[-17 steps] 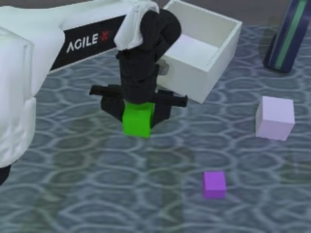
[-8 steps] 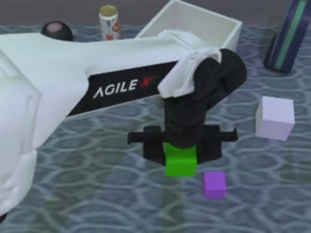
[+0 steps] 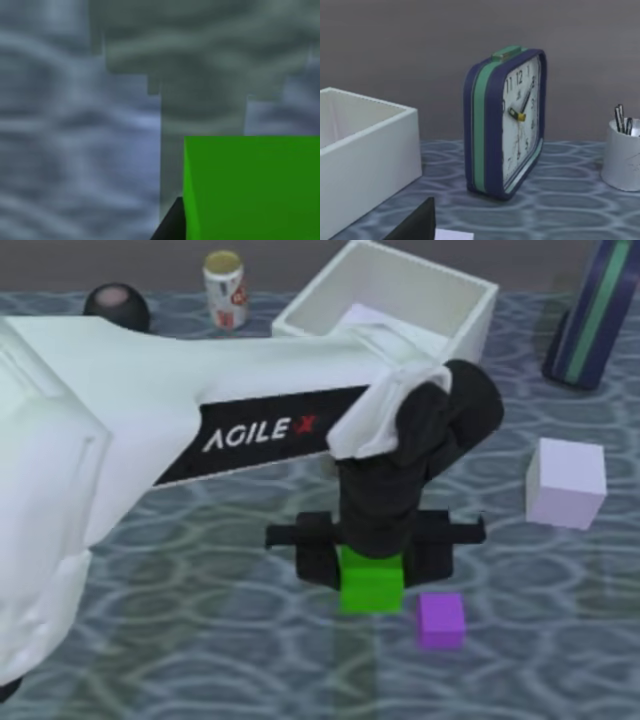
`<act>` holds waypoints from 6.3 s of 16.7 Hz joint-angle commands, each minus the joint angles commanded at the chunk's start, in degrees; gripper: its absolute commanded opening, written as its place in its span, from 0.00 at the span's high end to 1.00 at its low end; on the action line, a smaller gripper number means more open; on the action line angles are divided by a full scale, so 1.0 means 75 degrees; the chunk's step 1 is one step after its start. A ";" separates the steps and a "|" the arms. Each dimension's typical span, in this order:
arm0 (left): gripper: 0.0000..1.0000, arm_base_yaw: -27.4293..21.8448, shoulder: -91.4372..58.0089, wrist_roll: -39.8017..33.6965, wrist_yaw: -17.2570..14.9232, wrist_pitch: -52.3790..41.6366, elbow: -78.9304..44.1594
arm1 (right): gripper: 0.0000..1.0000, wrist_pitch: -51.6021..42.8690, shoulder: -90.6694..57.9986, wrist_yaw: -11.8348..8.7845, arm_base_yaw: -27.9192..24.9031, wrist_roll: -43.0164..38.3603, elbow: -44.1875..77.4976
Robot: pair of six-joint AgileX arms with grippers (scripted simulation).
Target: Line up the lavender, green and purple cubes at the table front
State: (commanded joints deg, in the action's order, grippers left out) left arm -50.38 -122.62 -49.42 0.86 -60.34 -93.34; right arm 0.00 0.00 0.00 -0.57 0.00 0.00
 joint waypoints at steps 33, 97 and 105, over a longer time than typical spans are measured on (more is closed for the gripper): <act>0.00 0.0005 -0.0417 -0.0011 -0.0008 0.1158 0.0690 | 0.00 0.0000 0.0000 0.0000 0.0000 0.0000 0.0000; 0.00 0.6870 1.6349 0.6590 -0.0114 0.8046 1.2446 | 0.23 -0.6570 -1.7499 0.0030 -0.1343 -0.2826 1.2070; 0.00 0.6870 1.6349 0.6590 -0.0114 0.8046 1.2446 | 0.83 -0.6570 -1.7499 0.0030 -0.1343 -0.2826 1.2070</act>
State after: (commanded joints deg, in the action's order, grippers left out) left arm 1.15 0.00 0.00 0.00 0.00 0.00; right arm -49.27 -131.24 0.23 -10.64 -21.19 90.52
